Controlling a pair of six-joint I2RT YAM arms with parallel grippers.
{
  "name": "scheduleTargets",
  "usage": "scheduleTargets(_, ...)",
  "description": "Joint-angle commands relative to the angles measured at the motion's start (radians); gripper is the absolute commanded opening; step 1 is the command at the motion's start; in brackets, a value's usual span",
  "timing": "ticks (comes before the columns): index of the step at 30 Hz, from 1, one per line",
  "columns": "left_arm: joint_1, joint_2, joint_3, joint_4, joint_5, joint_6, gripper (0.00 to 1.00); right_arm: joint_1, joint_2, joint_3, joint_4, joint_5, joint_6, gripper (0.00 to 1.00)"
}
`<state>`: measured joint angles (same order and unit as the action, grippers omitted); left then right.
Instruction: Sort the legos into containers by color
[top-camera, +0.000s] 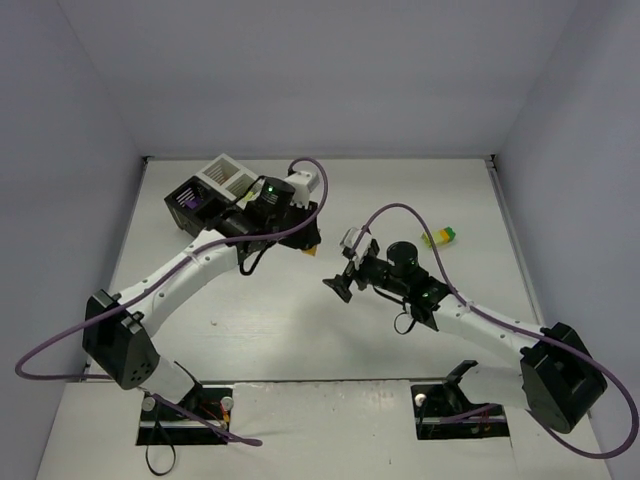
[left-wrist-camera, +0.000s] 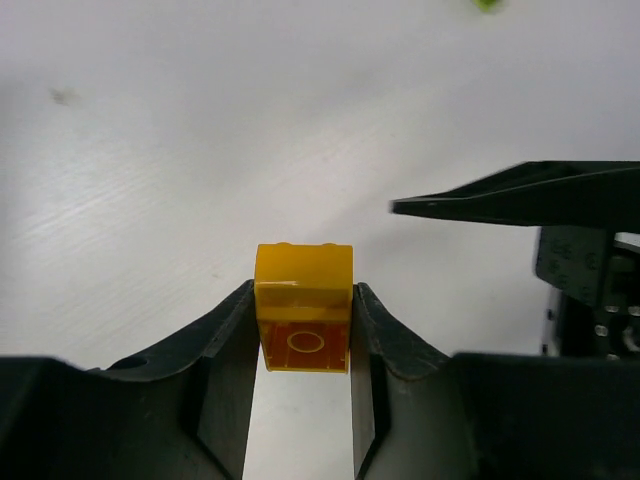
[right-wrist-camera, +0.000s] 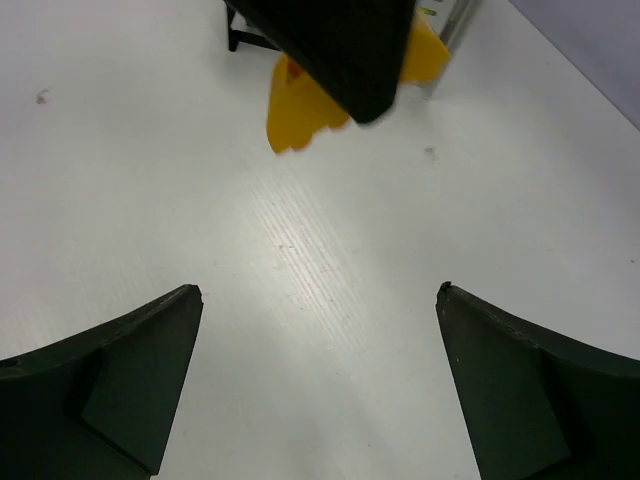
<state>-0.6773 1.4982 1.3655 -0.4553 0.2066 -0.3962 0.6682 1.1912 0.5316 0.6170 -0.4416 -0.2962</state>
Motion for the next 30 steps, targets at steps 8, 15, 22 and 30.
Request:
scheduleTargets(8, 0.260, -0.027, 0.061, 0.231, -0.275, 0.112, 0.11, -0.116, -0.028, 0.059, 0.075, 0.087, 0.138, 1.00)
scheduleTargets(15, 0.413, 0.109, 0.160, 0.434, -0.372, 0.204, 0.11, -0.121, -0.045, 0.056, 0.072, 0.086, 0.135, 1.00)
scheduleTargets(22, 0.508, 0.290, 0.323, 0.498, -0.368, 0.220, 0.18, -0.131, -0.067, 0.041, 0.082, 0.147, 0.140, 1.00)
scheduleTargets(30, 0.579, 0.453, 0.431, 0.497, -0.340, 0.186, 0.18, -0.136, -0.067, 0.028, 0.104, 0.204, 0.155, 1.00)
